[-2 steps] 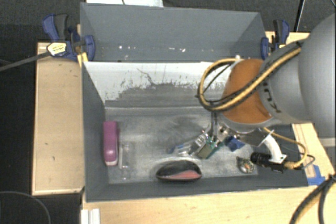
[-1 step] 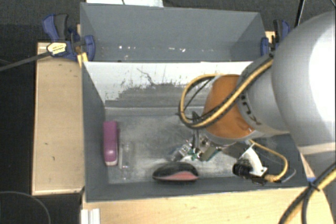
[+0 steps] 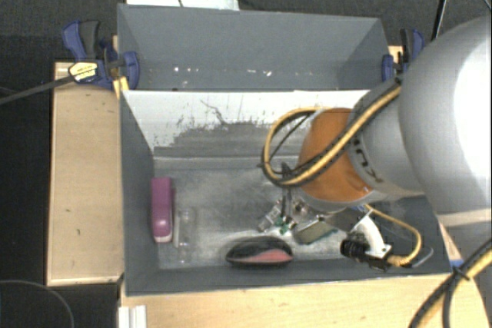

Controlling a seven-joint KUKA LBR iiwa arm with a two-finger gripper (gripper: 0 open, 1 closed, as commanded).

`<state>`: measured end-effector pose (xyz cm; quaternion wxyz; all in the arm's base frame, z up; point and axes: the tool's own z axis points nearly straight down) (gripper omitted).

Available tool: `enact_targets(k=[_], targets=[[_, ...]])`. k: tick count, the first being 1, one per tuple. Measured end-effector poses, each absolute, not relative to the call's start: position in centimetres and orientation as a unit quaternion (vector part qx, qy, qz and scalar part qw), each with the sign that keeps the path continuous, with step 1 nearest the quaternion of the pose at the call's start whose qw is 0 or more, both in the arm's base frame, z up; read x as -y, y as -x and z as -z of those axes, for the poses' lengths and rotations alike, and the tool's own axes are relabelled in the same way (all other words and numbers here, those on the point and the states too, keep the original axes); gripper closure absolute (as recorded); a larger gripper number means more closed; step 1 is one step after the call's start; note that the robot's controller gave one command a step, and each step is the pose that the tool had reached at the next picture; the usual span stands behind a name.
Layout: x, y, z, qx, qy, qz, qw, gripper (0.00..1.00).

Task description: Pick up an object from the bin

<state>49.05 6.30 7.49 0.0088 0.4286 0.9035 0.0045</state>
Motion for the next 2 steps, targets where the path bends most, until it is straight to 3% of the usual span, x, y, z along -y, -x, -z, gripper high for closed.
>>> enact_targets(k=[1,2], targets=[[-5.6,-50.6,-14.6,-0.901,-0.433,-0.002,0.004,1.00],[-4.5,-50.0,-21.6,-0.907,-0.422,-0.002,0.003,1.00]])
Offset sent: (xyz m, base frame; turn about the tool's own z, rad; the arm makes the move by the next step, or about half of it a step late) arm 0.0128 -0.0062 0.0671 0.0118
